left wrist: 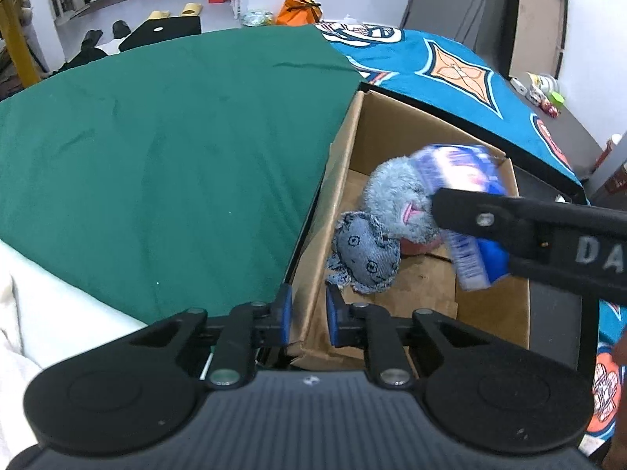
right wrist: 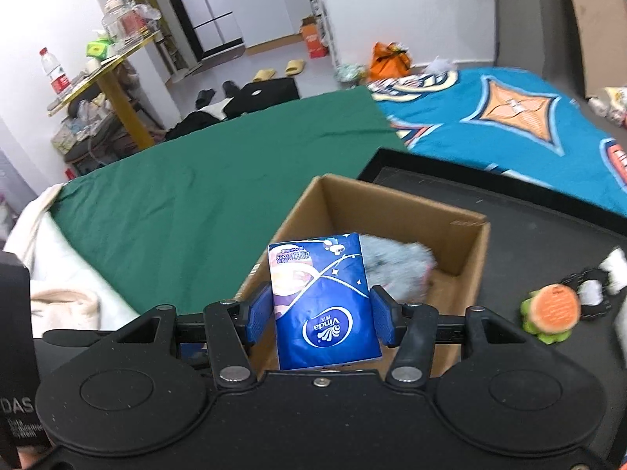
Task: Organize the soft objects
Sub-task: 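Carry the blue tissue pack into the box and open the right gripper, then move the right gripper to the clear plastic bag and grasp it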
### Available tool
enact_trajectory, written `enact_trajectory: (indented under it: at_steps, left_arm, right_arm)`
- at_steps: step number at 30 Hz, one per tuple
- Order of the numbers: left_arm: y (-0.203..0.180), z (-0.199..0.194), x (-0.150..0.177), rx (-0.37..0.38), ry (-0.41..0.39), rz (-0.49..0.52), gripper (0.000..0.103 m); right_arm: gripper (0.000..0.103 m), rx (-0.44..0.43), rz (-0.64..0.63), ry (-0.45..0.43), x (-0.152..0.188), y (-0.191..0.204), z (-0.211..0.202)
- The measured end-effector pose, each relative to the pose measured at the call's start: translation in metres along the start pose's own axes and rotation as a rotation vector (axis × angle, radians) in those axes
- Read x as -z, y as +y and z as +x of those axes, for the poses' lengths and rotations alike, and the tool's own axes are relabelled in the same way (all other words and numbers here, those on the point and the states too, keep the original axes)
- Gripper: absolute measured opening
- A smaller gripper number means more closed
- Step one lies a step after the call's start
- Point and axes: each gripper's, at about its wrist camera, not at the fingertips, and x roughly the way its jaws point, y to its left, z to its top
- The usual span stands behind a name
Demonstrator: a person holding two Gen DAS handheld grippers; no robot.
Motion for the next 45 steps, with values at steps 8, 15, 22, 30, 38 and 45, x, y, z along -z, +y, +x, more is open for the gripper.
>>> enact_trajectory:
  at_steps: [8, 15, 22, 30, 38, 45]
  left_arm:
    - [0.000, 0.002, -0.008, -0.004, 0.030, -0.036, 0.018]
    - [-0.007, -0.005, -0.012, -0.037, 0.028, -0.022, 0.023]
    - [-0.008, -0.008, -0.016, -0.089, 0.028, -0.052, 0.043]
    - [-0.017, -0.013, -0.015, -0.139, 0.016, -0.050, 0.055]
    - [-0.029, -0.015, -0.016, -0.154, 0.005, -0.010, 0.057]
    - [-0.037, -0.010, -0.018, -0.170, 0.011, 0.034, 0.058]
  right_arm:
    - [0.063, -0.083, 0.020, 0.045, 0.004, 0.000, 0.006]
    - [0.066, -0.067, 0.070, 0.004, 0.001, -0.021, -0.008]
    - [0.072, -0.044, 0.075, -0.041, -0.003, -0.037, -0.020]
    - [0.075, -0.007, 0.076, -0.078, 0.004, -0.057, -0.034]
    - [0.079, 0.055, 0.082, -0.122, 0.015, -0.076, -0.046]
    - [0.079, 0.161, 0.078, -0.118, 0.036, -0.115, -0.042]
